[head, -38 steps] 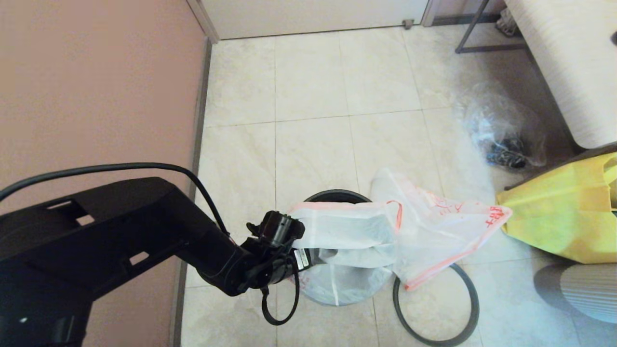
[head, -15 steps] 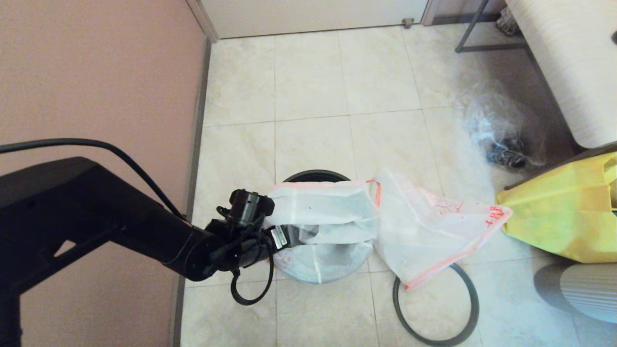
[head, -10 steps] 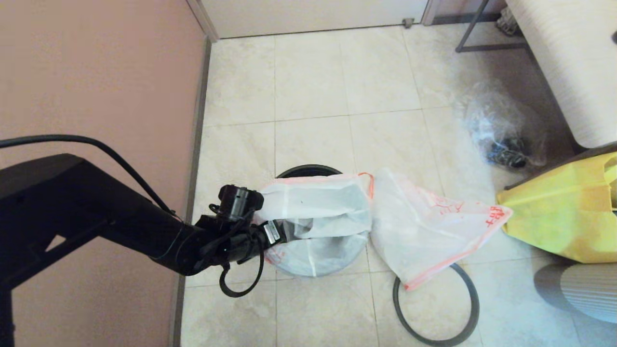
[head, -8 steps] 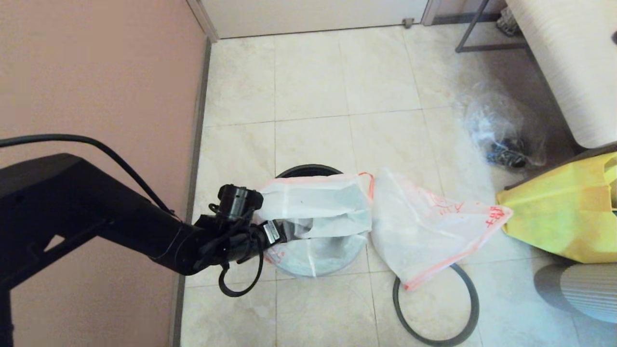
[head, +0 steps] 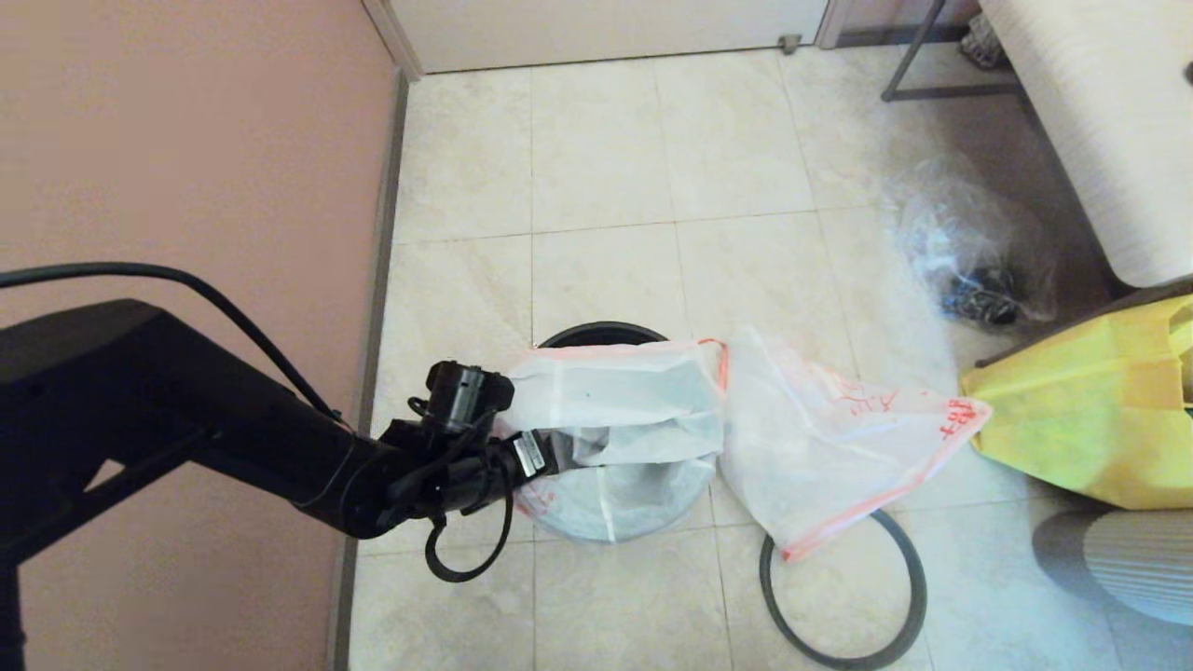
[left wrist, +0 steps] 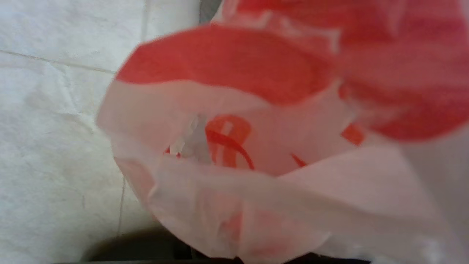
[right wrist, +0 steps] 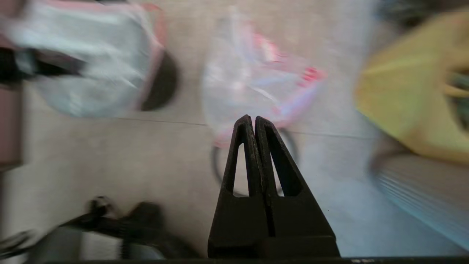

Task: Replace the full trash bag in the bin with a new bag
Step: Put the new garbage bag on the trash can

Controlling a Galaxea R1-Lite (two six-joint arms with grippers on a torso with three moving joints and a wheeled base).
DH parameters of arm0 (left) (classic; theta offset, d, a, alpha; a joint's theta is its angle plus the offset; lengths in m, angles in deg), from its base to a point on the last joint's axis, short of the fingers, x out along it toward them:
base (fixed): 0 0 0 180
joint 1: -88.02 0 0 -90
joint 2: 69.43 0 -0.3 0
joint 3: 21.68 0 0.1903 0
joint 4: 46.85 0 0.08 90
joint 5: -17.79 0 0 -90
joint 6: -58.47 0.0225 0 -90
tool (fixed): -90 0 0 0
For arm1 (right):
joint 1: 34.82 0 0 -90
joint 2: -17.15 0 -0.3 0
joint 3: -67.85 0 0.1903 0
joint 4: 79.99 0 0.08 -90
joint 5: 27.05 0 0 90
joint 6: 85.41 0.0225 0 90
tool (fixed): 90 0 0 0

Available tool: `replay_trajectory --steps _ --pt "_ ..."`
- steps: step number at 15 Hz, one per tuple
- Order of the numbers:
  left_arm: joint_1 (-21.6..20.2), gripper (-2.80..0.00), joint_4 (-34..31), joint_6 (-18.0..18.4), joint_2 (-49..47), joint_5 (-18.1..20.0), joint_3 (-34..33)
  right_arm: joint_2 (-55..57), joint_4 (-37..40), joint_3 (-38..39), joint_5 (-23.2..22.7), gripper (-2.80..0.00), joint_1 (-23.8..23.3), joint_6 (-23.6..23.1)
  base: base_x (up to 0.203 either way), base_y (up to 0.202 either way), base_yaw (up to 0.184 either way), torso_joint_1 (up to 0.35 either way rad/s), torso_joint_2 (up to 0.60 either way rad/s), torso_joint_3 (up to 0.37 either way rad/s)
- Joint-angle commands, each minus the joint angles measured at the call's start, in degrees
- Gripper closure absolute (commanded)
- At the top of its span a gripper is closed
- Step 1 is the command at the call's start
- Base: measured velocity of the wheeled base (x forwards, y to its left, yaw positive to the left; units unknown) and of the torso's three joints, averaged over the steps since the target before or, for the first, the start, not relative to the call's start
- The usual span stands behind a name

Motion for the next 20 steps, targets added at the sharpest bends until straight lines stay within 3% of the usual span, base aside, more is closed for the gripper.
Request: replay_trajectory --steps 1,3,6,10,12,15,19,20 --pt "0.3 0.0 0.2 -0.24 -0.77 -0.03 -0.14 15.81 1.37 -8.45 0.88 0.0 5.8 1.48 0.0 0.0 0.0 0.0 0.0 0.0" --pt "0.38 0.0 1.01 -0.07 -1.18 -0.12 -0.33 27.86 3.33 -16.88 4.68 0.0 15.07 4.87 0.0 0.0 0.0 0.0 0.0 0.0" --pt "0.45 0.0 1.48 0.07 -3.04 -0.38 -0.37 47.2 6.54 -30.75 8.79 0.0 23.94 8.55 0.0 0.0 0.0 0.0 0.0 0.0" --pt "1.27 0.0 2.95 0.16 -5.77 -0.64 -0.14 69.49 16.63 -59.53 11.76 0.0 32.72 15.27 0.0 0.0 0.0 0.0 0.0 0.0" --pt "1.59 0.0 3.0 0.2 -6.7 -0.7 -0.02 78.83 20.58 -69.06 12.42 0.0 35.91 18.25 0.0 0.0 0.0 0.0 0.0 0.0" --pt "1.95 0.0 3.13 0.2 -9.21 -1.55 1.06 86.28 20.67 -71.52 12.98 0.0 38.88 20.44 0.0 0.0 0.0 0.0 0.0 0.0" --pt "2.37 0.0 3.13 0.29 -9.5 -1.7 1.44 89.95 15.77 -71.68 13.32 0.0 39.06 20.6 0.0 0.0 0.0 0.0 0.0 0.0" --pt "2.58 0.0 3.13 0.29 -9.5 -1.7 1.36 89.95 15.18 -71.68 13.32 -2.8 39.14 20.52 0.0 0.0 0.0 0.0 0.0 0.0"
